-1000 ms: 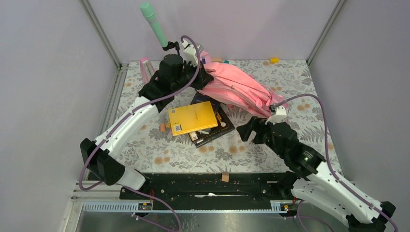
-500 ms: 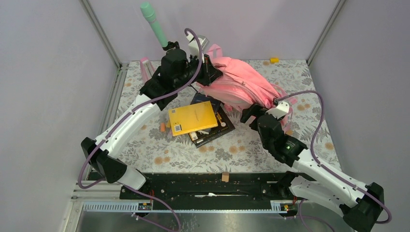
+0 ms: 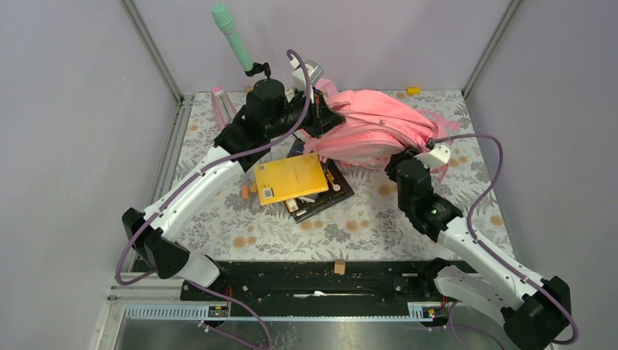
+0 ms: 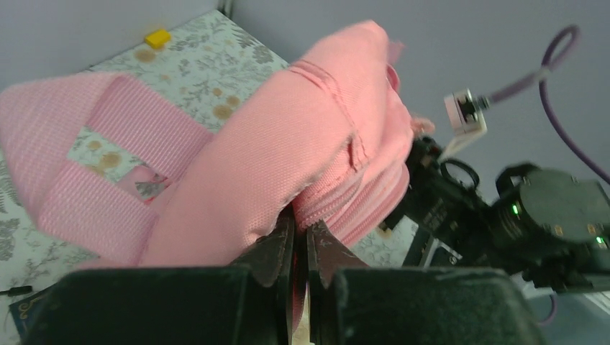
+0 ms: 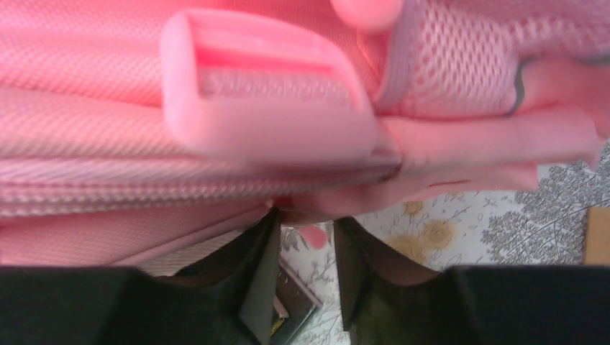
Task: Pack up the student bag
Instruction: Adjust the student bag at the center of the board.
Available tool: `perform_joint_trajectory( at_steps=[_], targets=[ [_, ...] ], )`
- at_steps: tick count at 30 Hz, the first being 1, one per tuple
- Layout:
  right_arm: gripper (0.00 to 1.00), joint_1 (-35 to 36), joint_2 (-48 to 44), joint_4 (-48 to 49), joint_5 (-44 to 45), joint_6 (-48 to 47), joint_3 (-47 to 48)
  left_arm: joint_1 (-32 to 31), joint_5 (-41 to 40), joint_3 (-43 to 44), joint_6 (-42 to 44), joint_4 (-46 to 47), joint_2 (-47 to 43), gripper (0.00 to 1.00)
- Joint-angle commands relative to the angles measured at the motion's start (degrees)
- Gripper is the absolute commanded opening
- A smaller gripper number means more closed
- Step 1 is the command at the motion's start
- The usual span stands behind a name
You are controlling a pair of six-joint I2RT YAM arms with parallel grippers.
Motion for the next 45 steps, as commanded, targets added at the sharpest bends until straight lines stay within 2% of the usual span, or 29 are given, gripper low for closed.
perform_joint_trajectory(
  at_steps=[1,5,9,14,19,22,27,30,32,34,35,36,41,45],
  targets=[
    [0.31,-6.2,1.5,4.2,-0.9,-6.4,4.3,-0.9,7.7,-0.9,-1.1,17.8,-7.9,0.00],
    [0.11,-9.3,1.7,5.0,-4.5,-13.6,7.3,-1.0,8.8,-1.9,-1.7,17.9,-8.5,0.00],
    [0.04,-12.4,2.4,5.0,-9.9,-19.8,12.0,-2.4,9.4,-1.9,-2.7,18.9,-8.3,0.00],
    [0.02,-15.8,7.4,1.9,-19.7,-26.1,20.1,-4.9,7.3,-5.9,-9.5,24.7,-8.9,0.00],
    [0.01,-16.6,15.6,-6.6,-25.6,-31.3,31.0,-10.0,-2.4,-13.5,-14.3,28.1,-11.7,0.00],
    [0.01,-16.5,20.2,-10.6,-29.3,-32.2,35.8,-10.4,-8.0,-20.7,-18.8,31.8,-14.4,0.00],
    [0.05,-16.5,26.1,-14.2,-39.0,-31.8,39.6,-10.2,-18.6,-30.2,-20.5,31.4,-19.4,0.00],
    [0.07,-16.5,26.7,-14.9,-42.9,-29.5,39.1,-9.6,-21.9,-34.5,-21.6,31.3,-22.4,0.00],
    [0.11,-16.4,26.0,-15.0,-45.5,-27.9,37.6,-9.2,-23.5,-36.1,-21.3,29.4,-23.7,0.00],
    [0.21,-16.3,24.6,-15.6,-46.5,-26.7,36.2,-8.6,-25.2,-38.0,-20.7,27.4,-24.8,0.00],
    [0.35,-16.3,23.7,-16.3,-46.9,-26.4,35.4,-7.9,-26.0,-39.1,-20.8,26.7,-25.6,0.00],
    [0.44,-16.2,22.6,-17.1,-47.6,-26.3,34.9,-6.9,-26.2,-40.4,-21.2,26.4,-26.3,0.00],
    [0.73,-14.5,16.4,-20.7,-51.1,-25.6,31.4,-1.6,-26.6,-46.4,-21.9,25.7,-28.7,0.00],
    [0.79,-7.9,11.6,-21.4,-46.8,-25.7,27.7,0.8,-24.9,-48.8,-22.4,25.6,-28.6,0.00]
  ],
)
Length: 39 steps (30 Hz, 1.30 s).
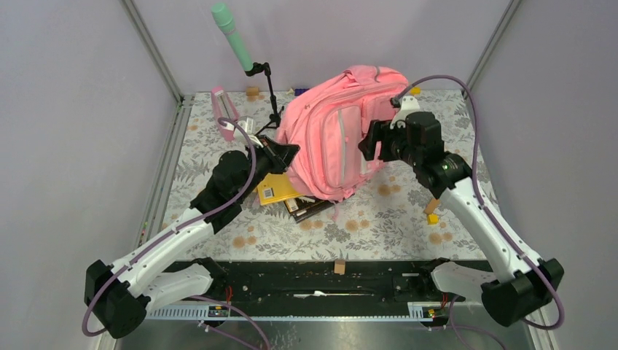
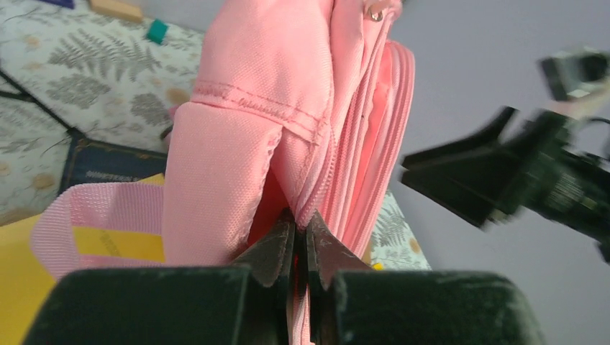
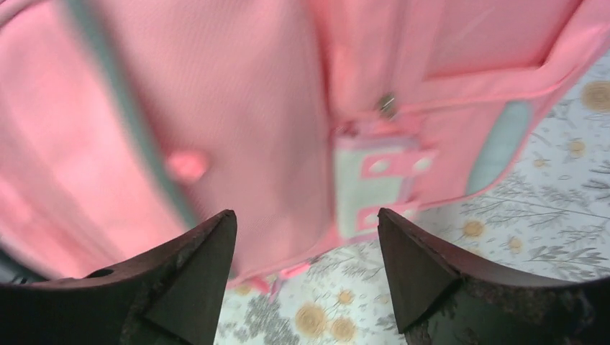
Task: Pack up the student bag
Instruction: Adjust the student bag at the center of the board.
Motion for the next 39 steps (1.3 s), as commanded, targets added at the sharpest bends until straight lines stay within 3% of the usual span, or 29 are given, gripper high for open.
perform_joint_trajectory(
  at_steps=[1,10,21,39],
  targets=[
    [0.80,7.5,-6.0,-1.2,1.1,0.6,-3.1,2.1,0.8,-2.4,-1.1,1.0,0.1,0.00],
    [0.82,18.7,-10.2,1.3,8.7,1.0,-10.7,4.8,6.5,-4.8,0.8,0.7,1.2,0.00],
    [0.82,19.0,-16.3,-3.4,17.3,4.6,-15.7,1.8,14.3,-4.2,1.6,7.8,9.7,0.00],
    [0.83,19.0,-27.0,-11.3,23.4,6.3,-22.3,-11.1,27.1,12.6,14.4,16.3,34.8,0.00]
  ],
)
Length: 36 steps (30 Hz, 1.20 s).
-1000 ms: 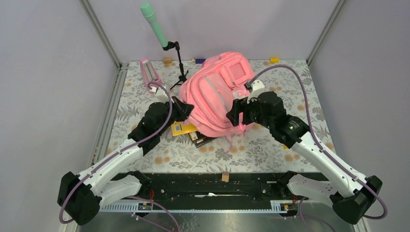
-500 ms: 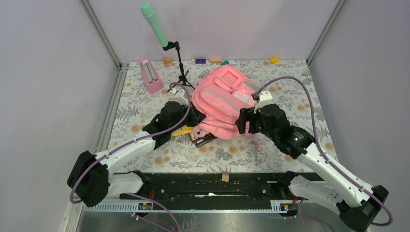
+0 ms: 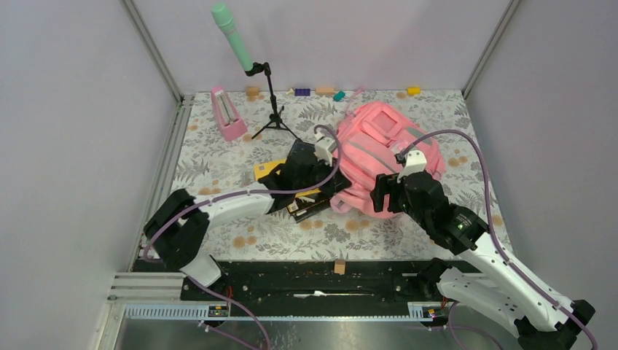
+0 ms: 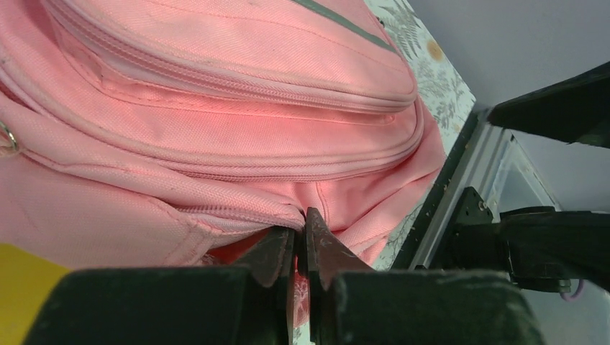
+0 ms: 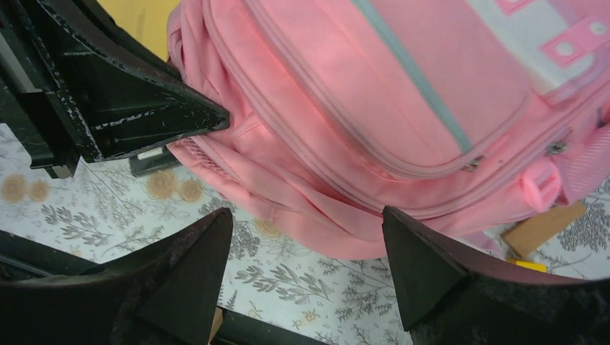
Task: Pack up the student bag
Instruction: Adjust the student bag at the center of the board.
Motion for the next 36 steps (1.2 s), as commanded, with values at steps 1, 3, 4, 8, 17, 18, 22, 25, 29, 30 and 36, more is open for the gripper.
perform_joint_trajectory(
  at_steps=[1,3,4,8,17,18,22,25,29,30,36],
  targets=[
    [0.83,0.3,-1.7,-1.7,2.7,2.3,-2.3,-3.5,8.9,7.2,5.0,10.5,4.6,0.00],
    [0.83,0.3,-2.3,-1.8,2.9,2.8,-3.3,-4.5,10.0,8.7,5.6,11.3,6.8,0.00],
    [0.83,0.3,-2.4,-1.8,2.8,3.1,-3.6,-4.8,10.4,9.2,5.7,11.7,7.8,0.00],
    [0.82,0.3,-3.0,-1.9,1.9,3.9,-4.5,-5.2,10.4,9.9,6.0,12.3,9.6,0.00],
    [0.82,0.4,-3.1,-2.0,1.1,4.4,-5.2,-5.0,-3.0,6.6,10.6,-0.8,-2.7,0.81],
    [0.82,0.3,-3.1,-2.0,1.0,4.4,-5.2,-4.7,-4.5,5.6,11.1,-2.4,-4.7,0.83],
    [0.82,0.3,-3.2,-1.6,-0.1,4.2,-5.9,-2.7,-9.3,0.1,10.3,-9.4,-13.0,0.88],
    [0.81,0.4,-0.8,-1.5,-2.1,4.1,-6.0,0.5,-9.5,-2.7,9.3,-15.1,-20.1,0.91],
    [0.78,1.6,3.7,-0.6,-2.6,4.4,-5.7,8.5,-4.6,-1.5,10.2,-23.1,-28.9,0.96],
    [0.78,1.9,4.3,-0.3,-2.4,4.4,-5.7,10.4,-2.8,-0.4,11.3,-24.8,-30.4,0.97],
    [0.78,3.1,11.3,0.9,-0.5,4.9,-5.9,18.8,-4.5,2.7,17.1,-31.9,-34.0,0.99]
  ],
)
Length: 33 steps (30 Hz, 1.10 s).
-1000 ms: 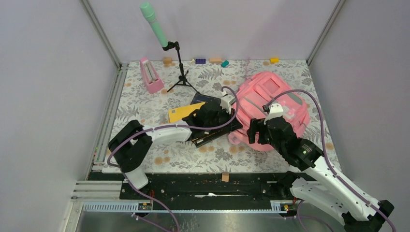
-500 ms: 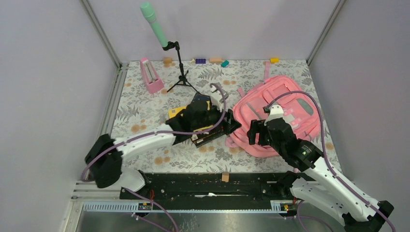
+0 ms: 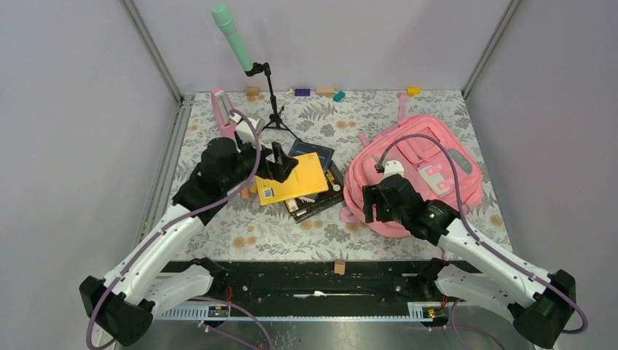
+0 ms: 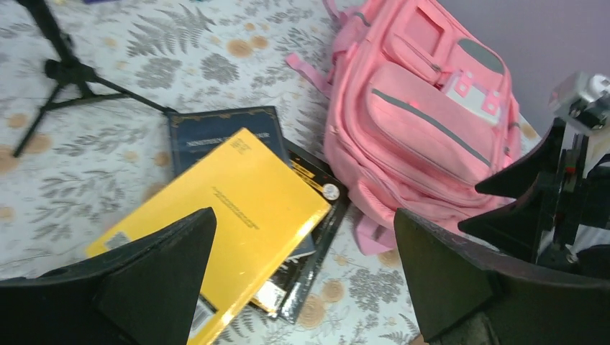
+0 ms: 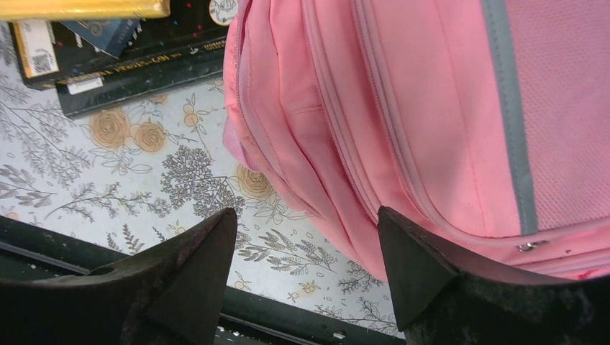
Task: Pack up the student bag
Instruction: Adjust the student bag at the center of the board, then unzip the student bag at the center of the board.
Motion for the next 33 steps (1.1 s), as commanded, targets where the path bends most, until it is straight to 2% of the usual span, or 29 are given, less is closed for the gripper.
perform_joint_trajectory(
  at_steps=[1,4,7,11,16,23,29,33],
  targets=[
    [0.77,1.4,4.4,1.9,2.0,1.5,-0.1,3.9,-0.4,0.9,3.4,-2.2,-2.8,0.99],
    [0.76,1.5,6.4,2.1,2.4,2.1,-0.5,6.8,-0.6,-3.8,1.4,3.1,-5.0,0.99],
    [0.74,1.5,7.7,3.1,3.0,2.4,-1.8,10.8,-0.2,-4.3,-0.2,1.9,-5.3,0.99],
    [0.69,1.5,9.2,4.3,3.0,3.3,-3.3,12.4,0.1,-4.4,-0.6,1.2,-5.8,0.99],
    [0.57,1.5,10.3,4.8,5.9,4.5,-3.8,12.7,-1.1,-4.3,0.5,0.2,-6.6,0.99],
    [0.33,1.6,10.6,4.8,9.5,6.2,-3.3,12.9,-2.2,-4.4,1.0,-0.4,-7.1,0.99],
    [0.23,1.6,9.2,4.7,9.2,6.0,-2.7,13.1,-2.4,-4.4,1.2,-0.5,-7.0,0.99],
    [0.08,1.5,7.1,3.5,9.4,6.0,-2.0,13.1,-2.1,-4.5,1.0,-0.6,-6.8,0.99]
  ],
)
